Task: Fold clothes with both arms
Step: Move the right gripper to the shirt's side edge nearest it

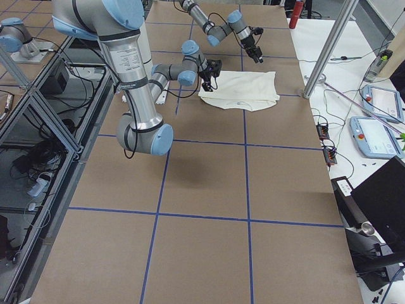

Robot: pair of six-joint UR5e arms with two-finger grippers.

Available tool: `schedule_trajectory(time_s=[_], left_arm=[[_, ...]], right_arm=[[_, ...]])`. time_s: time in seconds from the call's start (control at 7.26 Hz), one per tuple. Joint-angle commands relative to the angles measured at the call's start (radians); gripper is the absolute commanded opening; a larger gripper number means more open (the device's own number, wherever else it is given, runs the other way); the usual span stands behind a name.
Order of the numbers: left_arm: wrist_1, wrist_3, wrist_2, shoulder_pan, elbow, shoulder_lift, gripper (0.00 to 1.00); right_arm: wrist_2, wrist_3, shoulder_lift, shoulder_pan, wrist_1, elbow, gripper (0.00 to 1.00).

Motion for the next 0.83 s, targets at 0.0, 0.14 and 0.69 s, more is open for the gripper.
schedule_trajectory(time_s=[0.0,0.14,0.69], left_arm=[[0.006,0.001,0.002,0.001,-0.087,0.09,0.66],[0.007,0.0,0.007,0.003,-0.087,0.091,0.67],[0.006,0.001,0.01,0.003,-0.086,0.108,0.69]], right_arm=[[0.036,-0.39,0.075,-0.009,-0.07,-0.114,1.0],[0.076,-0.512,0.083,-0.011,-0.102,-0.133,1.0],[0.062,-0.581,0.098,-0.043,-0.188,-0.16,1.0]])
